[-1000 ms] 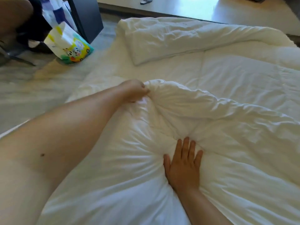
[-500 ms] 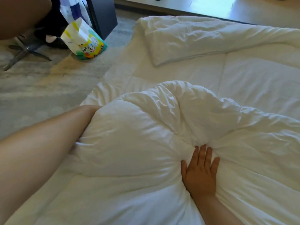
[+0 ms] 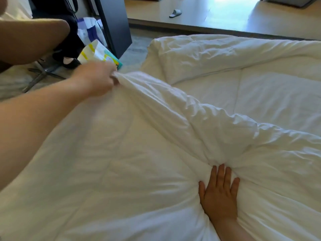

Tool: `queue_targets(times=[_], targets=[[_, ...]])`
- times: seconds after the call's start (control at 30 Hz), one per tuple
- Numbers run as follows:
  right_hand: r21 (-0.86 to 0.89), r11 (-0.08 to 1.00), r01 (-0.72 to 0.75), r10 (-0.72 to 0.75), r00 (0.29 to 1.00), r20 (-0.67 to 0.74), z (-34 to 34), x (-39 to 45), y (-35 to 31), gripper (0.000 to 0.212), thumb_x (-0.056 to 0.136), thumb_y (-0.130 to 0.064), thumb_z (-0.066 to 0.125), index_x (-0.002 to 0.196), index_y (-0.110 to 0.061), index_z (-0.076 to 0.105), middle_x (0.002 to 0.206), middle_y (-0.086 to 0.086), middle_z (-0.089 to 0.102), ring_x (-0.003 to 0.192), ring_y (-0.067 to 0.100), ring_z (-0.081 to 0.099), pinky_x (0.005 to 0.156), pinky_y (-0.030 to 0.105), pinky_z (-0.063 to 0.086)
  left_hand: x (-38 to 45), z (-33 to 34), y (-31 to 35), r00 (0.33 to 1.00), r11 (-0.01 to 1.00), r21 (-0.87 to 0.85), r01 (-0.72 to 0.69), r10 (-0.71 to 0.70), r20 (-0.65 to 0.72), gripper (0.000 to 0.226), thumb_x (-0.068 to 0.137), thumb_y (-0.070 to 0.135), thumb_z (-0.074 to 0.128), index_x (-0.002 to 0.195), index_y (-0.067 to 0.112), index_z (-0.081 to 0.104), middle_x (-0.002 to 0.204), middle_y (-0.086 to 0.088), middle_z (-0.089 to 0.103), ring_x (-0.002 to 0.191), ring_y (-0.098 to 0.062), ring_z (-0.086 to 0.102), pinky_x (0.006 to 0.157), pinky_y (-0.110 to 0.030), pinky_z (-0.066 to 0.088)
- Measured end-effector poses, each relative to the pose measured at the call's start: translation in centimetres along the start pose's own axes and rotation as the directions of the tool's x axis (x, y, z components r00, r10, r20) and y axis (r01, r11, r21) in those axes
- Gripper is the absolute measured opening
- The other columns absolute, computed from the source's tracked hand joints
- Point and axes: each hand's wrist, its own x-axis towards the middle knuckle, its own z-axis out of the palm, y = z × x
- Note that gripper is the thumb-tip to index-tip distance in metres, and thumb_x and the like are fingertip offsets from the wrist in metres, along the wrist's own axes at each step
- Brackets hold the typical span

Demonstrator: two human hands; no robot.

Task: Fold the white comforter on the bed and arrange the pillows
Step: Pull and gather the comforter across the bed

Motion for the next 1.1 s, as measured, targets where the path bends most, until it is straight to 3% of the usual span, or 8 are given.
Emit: queue_targets(times=[0.07,0.1,0.2,0.3,0.63,0.73,0.83,1.1], targets=[[0.000,1.000,-0.002,0.002,1.000,-0.015,0.0,0.0,0.0,0.072,0.092,-0.047,0.030,0.137,0.007,0.047,0.146,0.031,0.039,0.136,0.046,0.036,0.113,0.065,0.017,1.1,0.7,-0.2,0.929,0.977,0.209,-0.029,0.104,-0.356,0.007,0.085,0.005,0.056,0.091,0.008,0.055,0.090,-0.021,0.054,0.077,-0.040,0.054,0.066,-0.043,0.038],[0.000,1.000,-0.006,0.006,1.000,-0.020,0.0,-0.1,0.1,0.072,0.092,-0.046,0.030,0.136,0.008,0.048,0.146,0.031,0.039,0.136,0.046,0.036,0.112,0.065,0.017,1.4,2.0,0.2,0.916,0.967,0.249,-0.047,0.141,-0.375,0.013,0.082,0.005,0.058,0.095,0.007,0.057,0.095,-0.024,0.056,0.082,-0.042,0.056,0.069,-0.046,0.040],[0.000,1.000,-0.014,0.014,1.000,-0.005,0.3,-0.1,0.1,0.075,0.097,-0.049,0.018,0.135,0.008,0.049,0.146,0.031,0.040,0.136,0.045,0.037,0.113,0.065,0.017,1.5,10.2,1.8,0.984,0.977,0.126,0.175,-0.176,-0.001,0.049,0.096,0.032,0.046,0.140,0.011,0.038,0.141,-0.022,0.040,0.128,-0.041,0.041,0.105,-0.054,0.031],[0.001,1.000,0.004,-0.004,1.000,-0.030,1.1,0.0,0.5,0.071,0.095,-0.047,0.026,0.136,0.007,0.049,0.146,0.030,0.040,0.136,0.046,0.037,0.113,0.065,0.016,0.7,17.3,0.0,0.762,0.881,0.062,0.469,-0.440,0.476,0.078,0.093,0.066,0.017,0.156,0.026,-0.006,0.165,-0.003,0.000,0.148,-0.036,0.013,0.117,-0.061,0.012],[0.018,1.000,0.012,-0.011,1.000,-0.016,1.5,0.3,0.8,0.073,0.098,-0.049,0.019,0.138,0.005,0.047,0.148,0.029,0.038,0.137,0.045,0.036,0.114,0.064,0.017,-0.1,19.7,-2.1,0.677,0.763,-0.012,0.647,-0.567,0.469,0.084,0.093,0.071,0.014,0.158,0.019,-0.002,0.166,-0.005,-0.003,0.151,-0.034,0.007,0.116,-0.062,0.015],[0.017,0.999,0.029,-0.029,0.999,0.020,1.4,0.4,0.9,0.074,0.098,-0.049,0.016,0.139,0.005,0.046,0.148,0.029,0.037,0.138,0.045,0.035,0.113,0.064,0.017,-1.1,17.9,1.3,0.810,0.823,-0.056,0.565,-0.540,0.228,0.059,0.101,0.041,0.025,0.155,0.022,0.014,0.166,-0.002,-0.002,0.151,-0.033,0.003,0.116,-0.064,0.008],[0.034,0.999,0.032,-0.034,0.998,0.060,1.5,0.4,1.0,0.076,0.098,-0.051,0.013,0.139,0.005,0.045,0.148,0.029,0.037,0.138,0.044,0.034,0.113,0.064,0.017,-3.4,17.9,4.3,0.941,0.916,-0.224,0.334,-0.336,0.028,0.055,0.102,0.046,0.022,0.155,0.031,0.016,0.166,-0.001,0.001,0.152,-0.029,0.004,0.116,-0.061,0.004],[0.230,0.970,0.082,-0.074,0.996,-0.042,-2.6,1.2,1.6,0.081,0.094,-0.067,0.014,0.143,-0.008,0.038,0.150,0.019,0.038,0.141,0.034,0.029,0.113,0.056,0.020,-5.1,24.2,2.2,0.906,0.911,-0.079,0.406,-0.389,0.168,0.072,0.093,0.069,0.008,0.155,0.038,-0.008,0.166,0.001,-0.009,0.152,-0.031,-0.005,0.117,-0.064,0.002]])
